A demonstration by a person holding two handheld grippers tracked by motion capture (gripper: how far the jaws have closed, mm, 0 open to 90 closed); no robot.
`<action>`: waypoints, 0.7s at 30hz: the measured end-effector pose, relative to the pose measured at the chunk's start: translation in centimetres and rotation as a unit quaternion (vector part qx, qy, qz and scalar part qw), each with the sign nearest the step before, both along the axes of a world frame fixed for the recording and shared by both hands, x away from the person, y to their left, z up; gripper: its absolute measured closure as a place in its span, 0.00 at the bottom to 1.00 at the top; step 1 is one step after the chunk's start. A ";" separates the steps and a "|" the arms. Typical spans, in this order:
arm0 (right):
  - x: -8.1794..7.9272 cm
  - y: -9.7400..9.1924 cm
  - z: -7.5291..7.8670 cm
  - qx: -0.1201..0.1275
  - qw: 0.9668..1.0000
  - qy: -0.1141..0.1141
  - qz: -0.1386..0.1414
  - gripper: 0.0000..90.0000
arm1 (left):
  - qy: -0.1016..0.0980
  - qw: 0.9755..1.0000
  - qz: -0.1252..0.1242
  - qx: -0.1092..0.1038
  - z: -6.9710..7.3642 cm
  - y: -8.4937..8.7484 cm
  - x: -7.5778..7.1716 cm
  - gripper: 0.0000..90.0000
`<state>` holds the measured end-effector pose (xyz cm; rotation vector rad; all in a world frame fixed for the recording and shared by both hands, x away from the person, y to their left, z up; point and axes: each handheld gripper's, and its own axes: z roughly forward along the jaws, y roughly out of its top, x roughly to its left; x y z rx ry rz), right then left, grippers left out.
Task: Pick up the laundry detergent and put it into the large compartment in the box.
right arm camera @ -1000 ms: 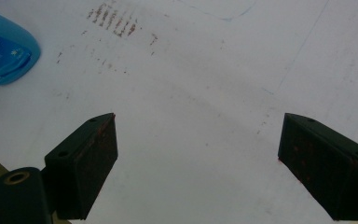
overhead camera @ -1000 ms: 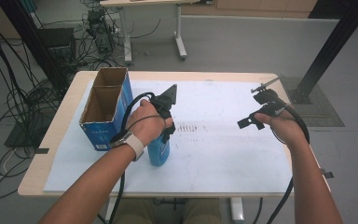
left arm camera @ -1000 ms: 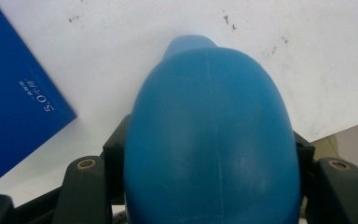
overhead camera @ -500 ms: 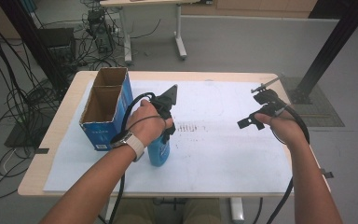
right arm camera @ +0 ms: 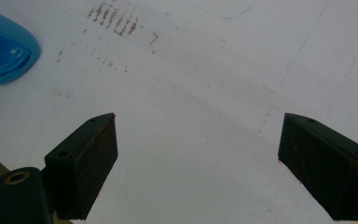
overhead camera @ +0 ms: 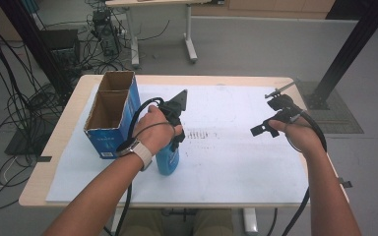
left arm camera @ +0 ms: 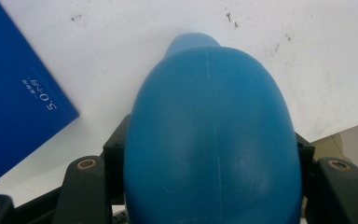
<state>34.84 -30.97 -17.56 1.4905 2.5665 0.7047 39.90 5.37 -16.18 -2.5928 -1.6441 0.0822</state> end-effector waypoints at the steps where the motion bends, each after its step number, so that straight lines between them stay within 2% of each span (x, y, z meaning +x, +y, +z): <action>1: 0.0 0.0 0.0 0.000 1.000 0.000 0.000 0.13 | 0.001 1.000 0.000 0.000 0.0 0.0 0.0 0.44; 21: -0.1 0.0 0.0 0.000 1.000 -0.001 0.000 0.13 | 0.000 1.000 -0.002 0.003 0.0 -0.1 -0.1 0.44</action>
